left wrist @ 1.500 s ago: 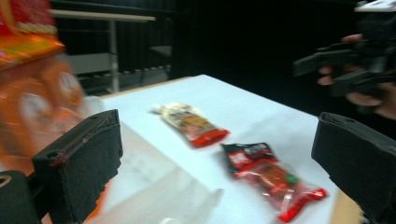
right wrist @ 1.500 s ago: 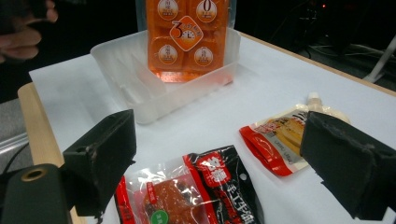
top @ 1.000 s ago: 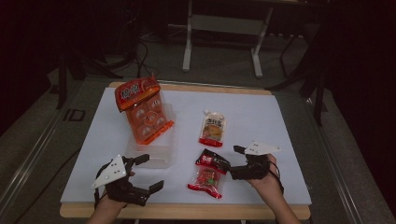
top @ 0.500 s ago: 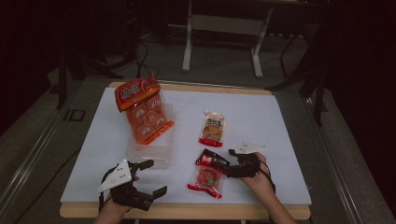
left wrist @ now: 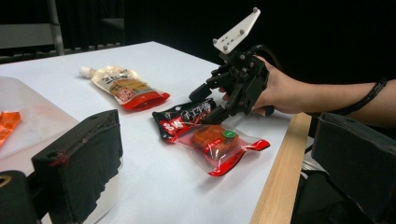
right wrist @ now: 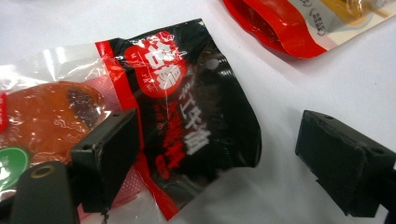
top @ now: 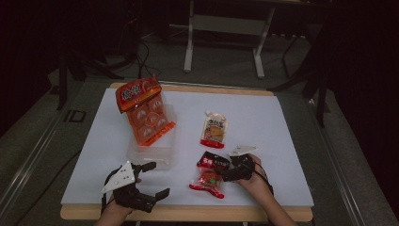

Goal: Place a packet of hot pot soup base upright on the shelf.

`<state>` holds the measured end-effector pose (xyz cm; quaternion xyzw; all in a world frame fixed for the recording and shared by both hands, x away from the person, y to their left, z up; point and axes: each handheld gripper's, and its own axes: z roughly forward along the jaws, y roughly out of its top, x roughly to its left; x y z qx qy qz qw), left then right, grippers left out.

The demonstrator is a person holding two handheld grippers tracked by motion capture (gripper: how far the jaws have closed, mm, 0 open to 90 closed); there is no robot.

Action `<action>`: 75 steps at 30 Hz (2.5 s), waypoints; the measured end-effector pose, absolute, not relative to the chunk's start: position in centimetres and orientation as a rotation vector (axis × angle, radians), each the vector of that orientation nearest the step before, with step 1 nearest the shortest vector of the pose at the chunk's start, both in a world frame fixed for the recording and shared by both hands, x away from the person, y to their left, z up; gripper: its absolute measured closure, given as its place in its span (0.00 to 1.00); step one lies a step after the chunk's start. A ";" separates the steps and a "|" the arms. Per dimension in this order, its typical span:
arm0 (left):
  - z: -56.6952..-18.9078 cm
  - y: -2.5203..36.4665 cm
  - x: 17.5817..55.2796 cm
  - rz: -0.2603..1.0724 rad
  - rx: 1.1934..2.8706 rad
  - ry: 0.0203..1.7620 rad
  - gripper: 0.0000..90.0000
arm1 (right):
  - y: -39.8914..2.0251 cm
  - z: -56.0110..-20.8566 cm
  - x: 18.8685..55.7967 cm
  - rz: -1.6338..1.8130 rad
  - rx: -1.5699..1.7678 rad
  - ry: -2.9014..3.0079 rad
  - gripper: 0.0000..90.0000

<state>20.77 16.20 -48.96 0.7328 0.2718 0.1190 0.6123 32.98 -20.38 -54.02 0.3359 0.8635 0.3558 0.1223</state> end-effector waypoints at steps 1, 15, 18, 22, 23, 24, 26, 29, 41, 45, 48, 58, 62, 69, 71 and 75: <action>-49.0 16.2 20.8 0.275 1.692 0.627 0.03 | -20.3 -54.1 32.9 1.035 0.972 2.515 0.15; -49.3 15.9 20.8 0.284 1.714 0.623 0.03 | -19.3 -53.1 32.0 1.016 0.922 2.606 0.77; -49.3 16.0 20.9 0.282 1.714 0.626 0.03 | -19.2 -53.0 32.2 1.015 0.935 2.628 0.85; -49.3 16.0 20.9 0.279 1.716 0.626 0.03 | -18.6 -52.7 32.0 0.990 0.897 2.664 1.00; -49.2 16.0 20.9 0.281 1.717 0.628 0.03 | -18.7 -52.3 32.1 1.009 0.901 2.666 1.00; -49.2 16.0 20.9 0.281 1.717 0.628 0.03 | -18.7 -52.3 32.1 1.009 0.901 2.666 1.00; -49.2 16.0 20.9 0.274 1.724 0.630 0.03 | -18.8 -51.8 32.0 1.054 0.902 2.675 1.00; -49.1 16.3 21.0 0.270 1.708 0.643 0.03 | -19.2 -49.8 31.5 1.186 0.874 2.649 1.00; -48.1 16.1 21.2 0.273 1.700 0.618 0.05 | -18.2 -44.5 27.9 1.390 0.643 2.587 1.00; -47.6 16.1 21.7 0.276 1.692 0.616 0.06 | -18.3 -43.1 26.8 1.451 0.581 2.565 1.00; -47.1 15.9 22.0 0.269 1.687 0.597 0.06 | -18.3 -42.3 26.2 1.458 0.551 2.558 1.00; -45.8 14.2 23.8 0.246 1.721 0.488 0.17 | -17.7 -41.6 25.0 1.496 0.495 2.565 1.00; -45.2 13.7 24.4 0.232 1.747 0.437 0.23 | -17.4 -41.5 24.8 1.511 0.480 2.575 1.00; -44.7 13.2 25.2 0.200 1.753 0.399 0.50 | -16.7 -41.4 24.6 1.523 0.452 2.584 1.00; -44.6 13.0 25.2 0.196 1.753 0.380 0.55 | -16.5 -41.4 24.6 1.523 0.449 2.590 1.00; -44.5 12.8 25.6 0.149 1.762 0.351 0.67 | -16.5 -41.3 24.7 1.535 0.456 2.585 1.00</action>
